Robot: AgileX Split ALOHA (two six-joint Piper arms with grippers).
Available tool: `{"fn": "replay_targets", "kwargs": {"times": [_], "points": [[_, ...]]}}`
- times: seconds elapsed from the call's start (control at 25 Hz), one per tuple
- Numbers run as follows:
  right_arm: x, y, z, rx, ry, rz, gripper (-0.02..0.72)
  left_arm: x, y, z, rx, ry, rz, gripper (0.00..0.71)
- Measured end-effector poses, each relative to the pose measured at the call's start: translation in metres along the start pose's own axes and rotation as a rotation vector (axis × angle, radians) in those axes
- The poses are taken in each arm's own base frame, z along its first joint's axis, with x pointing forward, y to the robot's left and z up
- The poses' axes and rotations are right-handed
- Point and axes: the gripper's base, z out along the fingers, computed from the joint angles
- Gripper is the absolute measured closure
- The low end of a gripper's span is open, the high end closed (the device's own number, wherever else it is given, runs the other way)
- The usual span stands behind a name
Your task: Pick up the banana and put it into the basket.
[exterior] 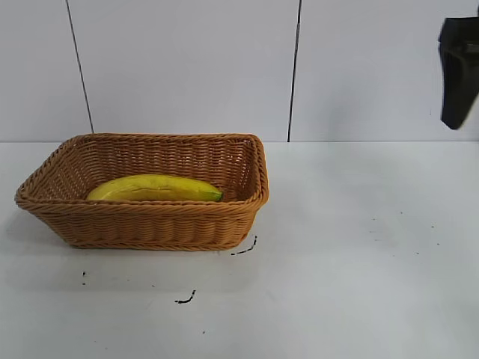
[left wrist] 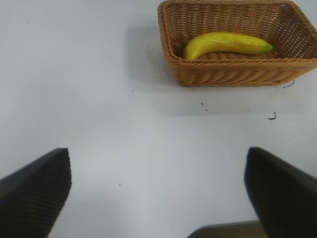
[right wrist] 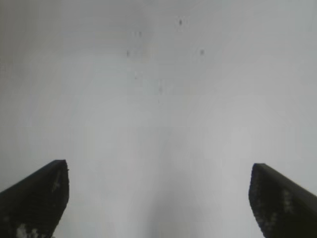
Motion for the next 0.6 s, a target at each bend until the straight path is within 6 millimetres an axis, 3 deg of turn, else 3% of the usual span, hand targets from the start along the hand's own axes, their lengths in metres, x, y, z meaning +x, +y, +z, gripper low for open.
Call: {"fn": "replay_targets", "kwargs": {"times": [0.24,0.6], "points": [[0.088,0.002,-0.016,0.001,-0.062,-0.001,0.011,0.0,0.0,0.0,0.0,0.0,0.0,0.02],[0.182,0.004,-0.008,0.006,-0.361,-0.003,0.011,0.0,0.0,0.0,0.0,0.0,0.0,0.02]]}}
